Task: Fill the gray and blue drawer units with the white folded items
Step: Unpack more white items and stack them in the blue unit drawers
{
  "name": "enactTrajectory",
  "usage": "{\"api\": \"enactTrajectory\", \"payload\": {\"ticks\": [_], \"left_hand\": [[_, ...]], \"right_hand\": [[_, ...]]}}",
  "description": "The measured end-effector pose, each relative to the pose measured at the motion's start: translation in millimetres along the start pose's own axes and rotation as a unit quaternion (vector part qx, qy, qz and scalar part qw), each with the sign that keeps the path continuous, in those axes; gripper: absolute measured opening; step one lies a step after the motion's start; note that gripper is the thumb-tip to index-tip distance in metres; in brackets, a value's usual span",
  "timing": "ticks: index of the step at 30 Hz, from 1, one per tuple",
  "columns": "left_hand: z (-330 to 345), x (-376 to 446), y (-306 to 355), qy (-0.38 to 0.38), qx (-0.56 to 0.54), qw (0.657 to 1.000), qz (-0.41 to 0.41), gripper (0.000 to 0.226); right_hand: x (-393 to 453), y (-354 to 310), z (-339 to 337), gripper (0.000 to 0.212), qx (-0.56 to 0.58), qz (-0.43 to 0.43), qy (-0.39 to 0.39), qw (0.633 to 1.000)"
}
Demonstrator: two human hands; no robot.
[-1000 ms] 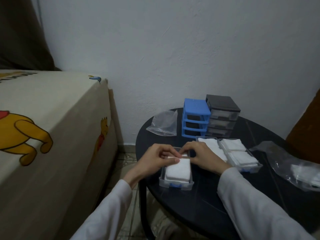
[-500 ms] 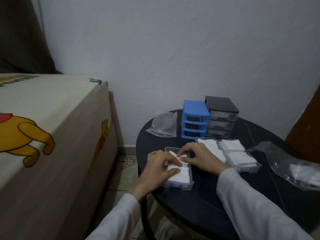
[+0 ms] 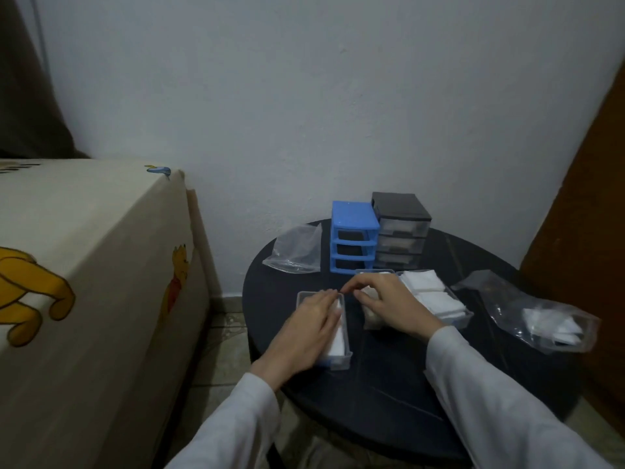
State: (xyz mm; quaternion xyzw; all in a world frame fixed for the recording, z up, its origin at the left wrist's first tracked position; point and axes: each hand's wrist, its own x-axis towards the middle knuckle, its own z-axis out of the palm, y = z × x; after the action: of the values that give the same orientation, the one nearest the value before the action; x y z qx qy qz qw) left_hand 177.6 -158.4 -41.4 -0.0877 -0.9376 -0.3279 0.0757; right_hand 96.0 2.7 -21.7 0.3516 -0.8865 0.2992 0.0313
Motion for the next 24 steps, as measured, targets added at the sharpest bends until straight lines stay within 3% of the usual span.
{"api": "enactTrajectory", "payload": {"ticks": [5, 12, 15, 20, 24], "left_hand": [[15.0, 7.8, 2.4, -0.093, 0.130, 0.987, -0.010, 0.054], [16.7, 21.8, 2.3, -0.113, 0.172, 0.979, -0.011, 0.054], [17.6, 28.0, 2.8, -0.074, 0.162, 0.984, -0.020, 0.054], [20.1, 37.4, 35.9, 0.088, 0.144, 0.985, 0.048, 0.043], [42.1, 46.6, 85.1, 0.095, 0.044, 0.988, 0.115, 0.037]], "right_hand": [[-29.6, 18.9, -33.2, 0.021, -0.010, 0.035, 0.054, 0.998], [-90.3, 65.5, -94.4, 0.017, -0.077, 0.160, 0.174, 0.969], [-117.0, 82.0, -114.6, 0.019, -0.094, 0.226, 0.232, 0.941], [-153.4, 101.1, -128.5, 0.018, -0.101, 0.314, 0.260, 0.907], [-173.2, 114.4, -129.5, 0.018, -0.088, 0.335, 0.273, 0.898]]}}
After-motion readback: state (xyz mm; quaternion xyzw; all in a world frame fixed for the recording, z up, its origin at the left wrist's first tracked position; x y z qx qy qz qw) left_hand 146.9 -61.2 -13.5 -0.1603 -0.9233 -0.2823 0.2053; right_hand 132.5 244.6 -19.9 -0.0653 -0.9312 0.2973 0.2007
